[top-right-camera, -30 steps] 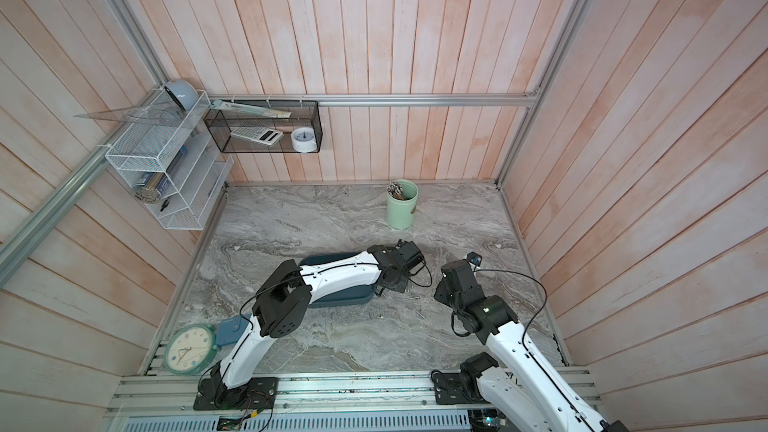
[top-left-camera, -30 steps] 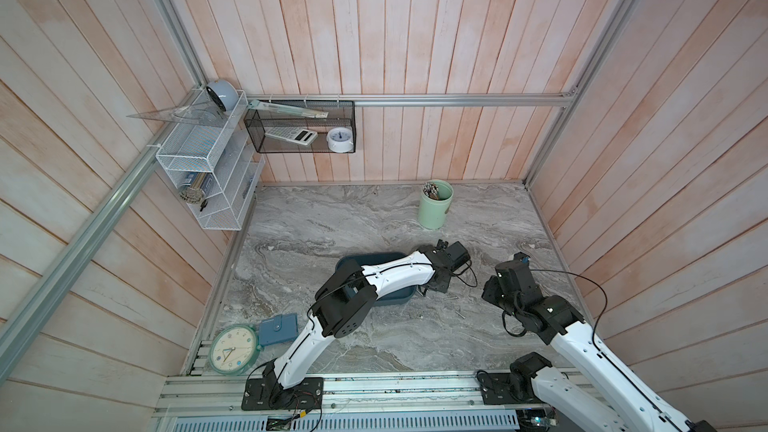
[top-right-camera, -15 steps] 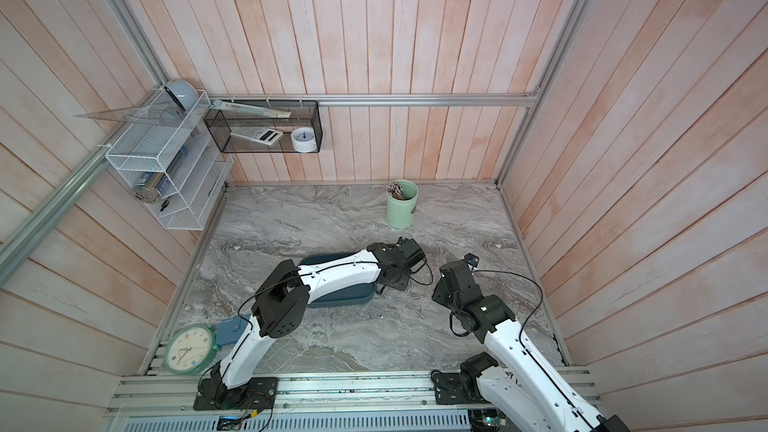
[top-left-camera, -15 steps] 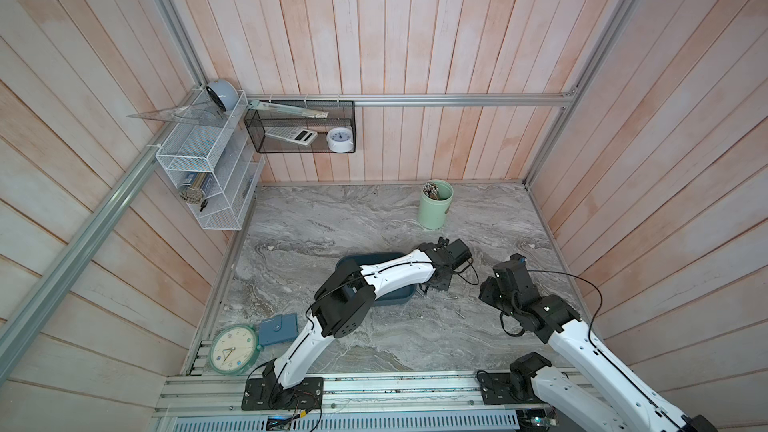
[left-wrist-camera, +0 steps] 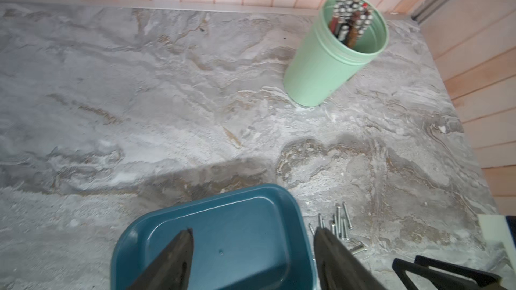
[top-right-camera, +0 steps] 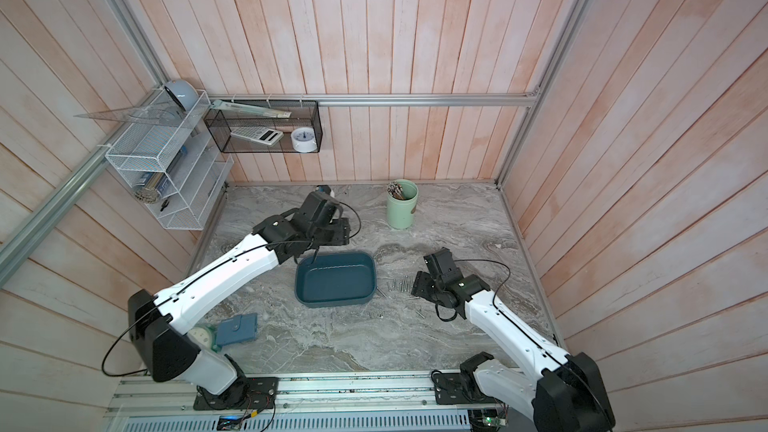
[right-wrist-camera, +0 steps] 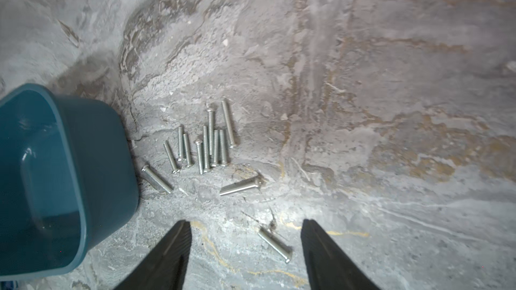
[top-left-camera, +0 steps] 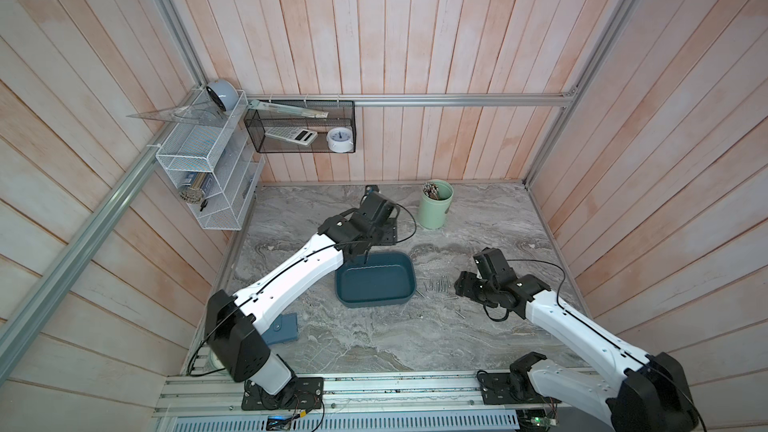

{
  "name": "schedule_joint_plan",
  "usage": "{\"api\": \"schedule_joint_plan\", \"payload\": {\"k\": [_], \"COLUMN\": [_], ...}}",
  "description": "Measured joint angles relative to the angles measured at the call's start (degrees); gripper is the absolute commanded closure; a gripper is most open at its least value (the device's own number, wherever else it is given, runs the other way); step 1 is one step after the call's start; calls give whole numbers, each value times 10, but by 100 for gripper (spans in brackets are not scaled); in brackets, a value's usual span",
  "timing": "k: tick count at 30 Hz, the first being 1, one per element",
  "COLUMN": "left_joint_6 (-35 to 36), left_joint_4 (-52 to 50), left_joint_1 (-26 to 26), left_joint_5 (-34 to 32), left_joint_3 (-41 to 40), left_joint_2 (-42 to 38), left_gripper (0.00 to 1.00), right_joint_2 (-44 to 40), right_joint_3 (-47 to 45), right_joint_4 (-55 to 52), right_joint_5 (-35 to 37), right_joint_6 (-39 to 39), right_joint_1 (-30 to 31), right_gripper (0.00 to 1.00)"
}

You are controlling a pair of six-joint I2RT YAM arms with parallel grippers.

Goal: Take out the screws from the storage box
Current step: Place the screw at the center of the board, then adjust the storage box at the center of the board.

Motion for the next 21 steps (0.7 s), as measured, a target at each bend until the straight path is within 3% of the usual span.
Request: {"api": "schedule_joint_plan", "payload": {"k": [5, 7, 13, 21], "left_joint_6": [36, 50, 80, 89], "left_joint_4": [-5, -7, 13, 24], "left_joint_1": [117, 136, 138, 138], "left_joint_5": [3, -1, -1, 3], "left_joint_3": [-144, -186, -267, -265], "left_joint_2": [-78, -97, -116, -112], "left_gripper": [24, 24, 24, 24], "right_joint_2": [138, 183, 304, 421], "right_joint_3": [147, 190, 297, 419], "right_joint_4": [-1, -1, -21, -83], "right_joint_5": [-7, -12, -22, -35], "right_joint_6": [-34, -44, -69, -103], "right_joint_1": [60, 69, 80, 84], "right_gripper": [28, 27, 31, 43]}}
